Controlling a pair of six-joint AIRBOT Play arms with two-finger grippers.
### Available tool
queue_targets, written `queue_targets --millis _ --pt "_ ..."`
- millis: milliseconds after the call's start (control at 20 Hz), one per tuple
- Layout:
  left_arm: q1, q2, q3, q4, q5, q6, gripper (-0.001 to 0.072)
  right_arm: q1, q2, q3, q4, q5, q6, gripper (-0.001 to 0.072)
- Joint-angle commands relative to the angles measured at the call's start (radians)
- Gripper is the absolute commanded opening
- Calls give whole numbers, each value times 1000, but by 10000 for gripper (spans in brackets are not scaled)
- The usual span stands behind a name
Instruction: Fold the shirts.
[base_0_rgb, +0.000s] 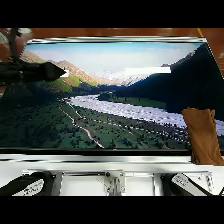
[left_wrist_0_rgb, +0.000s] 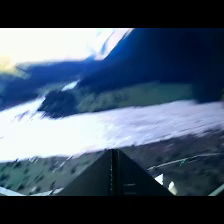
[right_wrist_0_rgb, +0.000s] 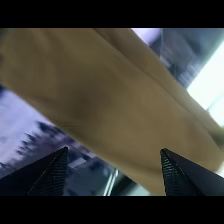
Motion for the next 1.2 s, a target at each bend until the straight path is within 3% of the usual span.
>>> queue_targets --millis 0,50,100,150,200,400,1150 --pt "-126 -109 3 404 -91 -219 39 315 36 45 -41 -75 -3 684" --pt "-164 -139 13 477 -144 -270 44 413 17 42 -109 -33 26 684" --pt "-191 -168 28 496 -196 -276 192 480 -6 42 -148 9 60 684" --pt "-206 -190 43 497 -230 -277 439 526 -29 42 -160 52 72 684" --pt "-213 -201 55 505 -243 -289 488 560 -51 42 -163 87 81 684" --pt "-210 -203 58 571 -234 -298 488 620 -89 42 -163 143 92 684" --pt "-210 -203 58 571 -232 -298 488 621 -89 42 -143 143 92 684"
